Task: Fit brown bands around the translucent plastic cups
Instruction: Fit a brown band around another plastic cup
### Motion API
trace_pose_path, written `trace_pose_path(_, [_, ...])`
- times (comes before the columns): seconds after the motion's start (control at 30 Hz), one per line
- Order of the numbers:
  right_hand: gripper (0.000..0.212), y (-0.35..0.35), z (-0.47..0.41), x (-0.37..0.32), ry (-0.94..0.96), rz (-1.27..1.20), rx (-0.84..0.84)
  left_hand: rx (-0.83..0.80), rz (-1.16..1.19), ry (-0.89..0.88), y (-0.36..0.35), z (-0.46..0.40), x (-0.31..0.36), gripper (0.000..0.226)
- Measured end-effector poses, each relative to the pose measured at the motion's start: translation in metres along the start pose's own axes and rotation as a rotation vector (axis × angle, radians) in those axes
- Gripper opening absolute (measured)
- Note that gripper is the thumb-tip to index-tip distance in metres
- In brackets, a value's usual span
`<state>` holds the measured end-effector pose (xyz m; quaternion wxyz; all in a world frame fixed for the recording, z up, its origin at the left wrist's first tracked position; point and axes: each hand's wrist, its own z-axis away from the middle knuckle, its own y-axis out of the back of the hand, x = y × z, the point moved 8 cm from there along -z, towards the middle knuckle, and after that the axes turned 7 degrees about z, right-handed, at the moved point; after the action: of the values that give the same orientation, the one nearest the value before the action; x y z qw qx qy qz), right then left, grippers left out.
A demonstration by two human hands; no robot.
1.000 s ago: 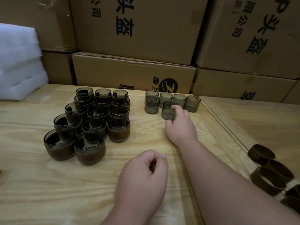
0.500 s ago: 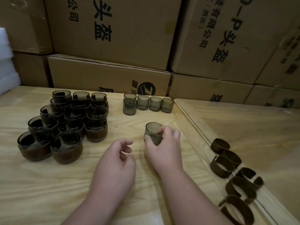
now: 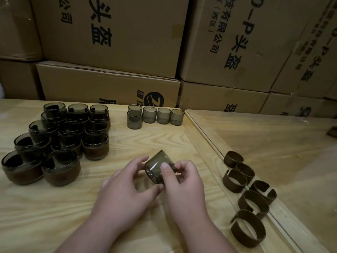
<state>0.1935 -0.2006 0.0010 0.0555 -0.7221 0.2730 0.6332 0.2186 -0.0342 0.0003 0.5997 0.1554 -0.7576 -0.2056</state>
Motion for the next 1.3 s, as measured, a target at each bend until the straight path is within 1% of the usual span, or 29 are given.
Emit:
trace_pose_path(0.07, [0.041, -0.002, -0.001, -0.002, -0.027, -0.1, -0.022, 0.058, 0.114, -0.018, 0.005, 0.001, 0.002, 0.068])
trace_pose_path(0.13, [0.051, -0.004, -0.003, -0.004, -0.029, -0.103, -0.053, 0.114, 0.192, -0.038, 0.01, 0.002, 0.002, 0.06])
trace_pose_path(0.17, [0.053, -0.006, -0.005, -0.006, -0.023, -0.083, -0.066, 0.135, 0.221, -0.046, 0.011, 0.003, 0.001, 0.059])
trace_pose_path(0.2, [0.05, -0.007, -0.006, -0.007, -0.016, -0.063, -0.072, 0.153, 0.246, -0.052, 0.013, 0.003, 0.0, 0.059])
trace_pose_path(0.33, [0.025, -0.005, -0.011, -0.005, -0.001, 0.054, -0.062, 0.201, 0.332, -0.088, 0.017, 0.004, 0.002, 0.059])
trace_pose_path(0.4, [0.014, 0.001, -0.015, -0.004, 0.014, 0.117, -0.027, 0.206, 0.361, -0.104, 0.018, 0.004, 0.003, 0.061])
trace_pose_path(0.57, [0.01, 0.034, -0.024, -0.025, 0.146, 0.451, 0.153, 0.186, 0.386, -0.124, 0.015, 0.005, 0.004, 0.067])
trace_pose_path(0.67, [0.017, 0.05, -0.028, -0.03, 0.119, 0.659, 0.208, 0.163, 0.347, -0.141, 0.013, 0.005, 0.006, 0.068])
trace_pose_path(0.73, [0.029, 0.055, -0.033, -0.023, 0.019, 0.777, 0.17, 0.146, 0.33, -0.142, 0.011, 0.005, 0.006, 0.069])
trace_pose_path(0.8, [0.039, 0.056, -0.035, -0.014, -0.07, 0.841, 0.112, 0.124, 0.322, -0.14, 0.008, 0.004, 0.006, 0.07])
trace_pose_path(0.9, [0.044, 0.056, -0.036, -0.009, -0.099, 0.846, 0.075, 0.086, 0.321, -0.128, 0.004, 0.003, 0.005, 0.071])
trace_pose_path(1.03, [0.039, 0.049, -0.034, -0.012, -0.018, 0.788, 0.065, 0.055, 0.292, -0.118, 0.0, 0.001, 0.003, 0.071])
trace_pose_path(1.2, [0.02, 0.029, -0.031, -0.02, 0.172, 0.664, 0.011, 0.042, 0.261, -0.103, -0.002, -0.002, -0.001, 0.071])
trace_pose_path(1.27, [0.009, 0.025, -0.028, -0.025, 0.232, 0.578, 0.0, 0.044, 0.256, -0.101, -0.002, -0.002, -0.002, 0.069])
trace_pose_path(1.3, [0.007, 0.025, -0.027, -0.027, 0.257, 0.522, 0.011, 0.047, 0.256, -0.101, -0.002, -0.002, -0.003, 0.068])
